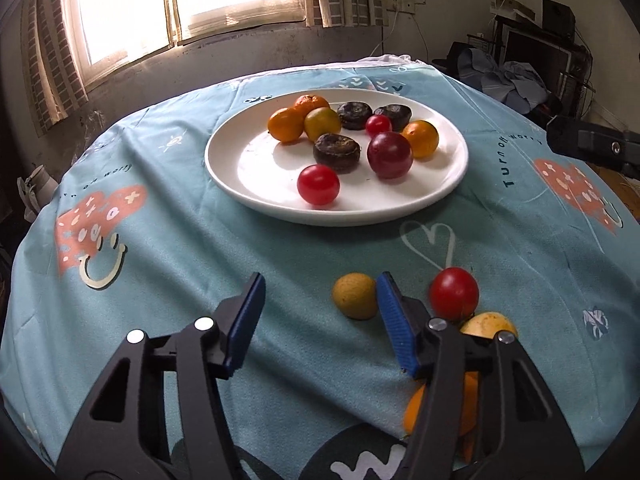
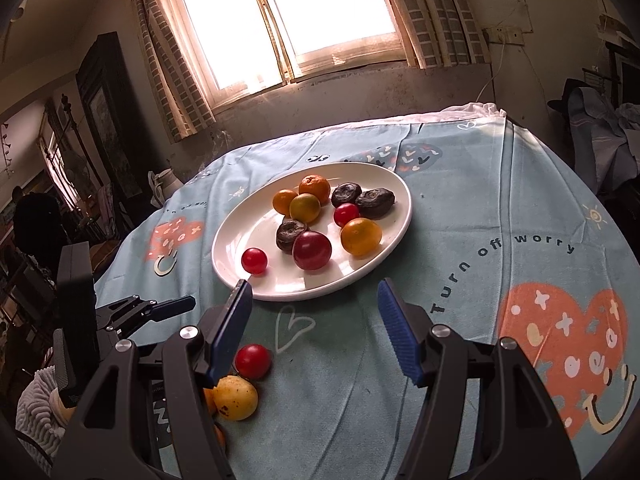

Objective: Organize fruits
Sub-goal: 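Grasp a small yellow-green fruit with the left tool while the right tool grasps a red tomato, then place both fruits on the white plate and open both tools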

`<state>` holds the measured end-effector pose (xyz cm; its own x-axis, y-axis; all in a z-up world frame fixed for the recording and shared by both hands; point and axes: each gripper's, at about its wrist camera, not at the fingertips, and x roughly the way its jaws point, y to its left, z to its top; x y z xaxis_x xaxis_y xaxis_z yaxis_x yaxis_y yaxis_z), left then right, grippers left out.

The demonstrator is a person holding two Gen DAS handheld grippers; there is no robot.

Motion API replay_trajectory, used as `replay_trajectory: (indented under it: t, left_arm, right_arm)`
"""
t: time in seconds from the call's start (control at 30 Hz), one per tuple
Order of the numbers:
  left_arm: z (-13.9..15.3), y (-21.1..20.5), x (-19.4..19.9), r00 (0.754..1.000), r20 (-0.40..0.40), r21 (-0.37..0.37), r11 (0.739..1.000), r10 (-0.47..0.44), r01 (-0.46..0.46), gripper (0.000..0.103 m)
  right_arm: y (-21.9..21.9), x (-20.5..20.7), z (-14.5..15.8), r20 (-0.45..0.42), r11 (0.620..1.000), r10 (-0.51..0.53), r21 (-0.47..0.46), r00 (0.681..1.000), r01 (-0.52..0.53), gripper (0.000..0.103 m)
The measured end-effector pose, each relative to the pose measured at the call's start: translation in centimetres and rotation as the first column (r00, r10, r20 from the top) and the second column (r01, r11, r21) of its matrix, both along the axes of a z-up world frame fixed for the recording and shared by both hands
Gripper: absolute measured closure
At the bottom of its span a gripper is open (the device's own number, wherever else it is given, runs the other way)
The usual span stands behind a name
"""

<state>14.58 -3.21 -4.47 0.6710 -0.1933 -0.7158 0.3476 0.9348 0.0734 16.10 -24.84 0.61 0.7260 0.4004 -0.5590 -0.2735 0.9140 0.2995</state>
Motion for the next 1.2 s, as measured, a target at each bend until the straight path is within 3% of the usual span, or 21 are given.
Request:
replay_trajectory:
  t: [0.13, 0.23, 0.27, 0.4, 0.53, 0.6, 0.73, 0.77, 0.97, 1.2]
  left_arm:
    - [-1.0, -1.3, 0.6, 0.992, -0.078, -0.028, 0.995, -0.096, 0.094, 0.062]
    - [-1.1, -1.2, 1.1, 0.988, -0.102, -0.072, 0.991, -0.118, 0.111, 0.07]
    - [-1.1, -1.0, 1.0, 0.989, -0.098, -0.078, 0.992, -0.111, 0.104, 0.077]
    - [-0.5, 0.3, 0.9, 0.997, -0.06, -0.041, 0.998, -0.039, 0.036, 0.077]
    - [0.6, 1.7, 0.8, 1.0, -0.019, -0.049, 0.999, 0.018, -0.019, 0.077]
    - [1.0, 2.0, 0.7, 1.0, -0.003, -0.045, 0.999, 0.028, -0.028, 0.077]
    - [1.2, 2.5, 0.8, 0.999, -0.002, -0.056, 0.998, 0.035, -0.035, 0.077]
    - [1.3, 2.6, 0.9, 0.999, -0.004, -0.06, 0.998, 0.037, -0.037, 0.077]
    - [1.4, 2.7, 0.7, 0.999, 0.003, -0.066, 0.997, 0.041, -0.041, 0.077]
    - [3.8, 1.5, 2.7, 0.999, 0.029, -0.089, 0.996, 0.031, -0.029, 0.077]
  right_arm:
    - [0.2, 0.1, -0.3, -0.011, 1.0, 0.006, -0.002, 1.0, -0.006, 0.038]
    - [0.7, 0.2, -0.6, -0.029, 0.999, 0.032, -0.013, 0.999, -0.032, 0.038]
    - [1.1, 0.2, -0.8, -0.038, 0.999, 0.047, -0.016, 0.998, -0.048, 0.038]
    - [3.7, 0.2, -2.1, -0.099, 0.987, 0.14, -0.058, 0.985, -0.147, 0.038]
    - [7.0, 1.0, -3.9, -0.194, 0.971, 0.191, -0.109, 0.962, -0.215, 0.056]
    - [8.0, 1.5, -4.8, -0.237, 0.967, 0.191, -0.123, 0.953, -0.224, 0.058]
    - [8.4, 2.2, -5.8, -0.29, 0.969, 0.2, -0.082, 0.936, -0.232, 0.069]
    - [8.3, 2.2, -5.8, -0.292, 0.97, 0.201, -0.074, 0.935, -0.232, 0.073]
    - [7.4, 1.7, -5.3, -0.262, 0.975, 0.201, -0.043, 0.944, -0.22, 0.074]
    - [4.4, 2.8, -0.8, -0.135, 0.994, 0.112, 0.013, 0.985, -0.111, 0.074]
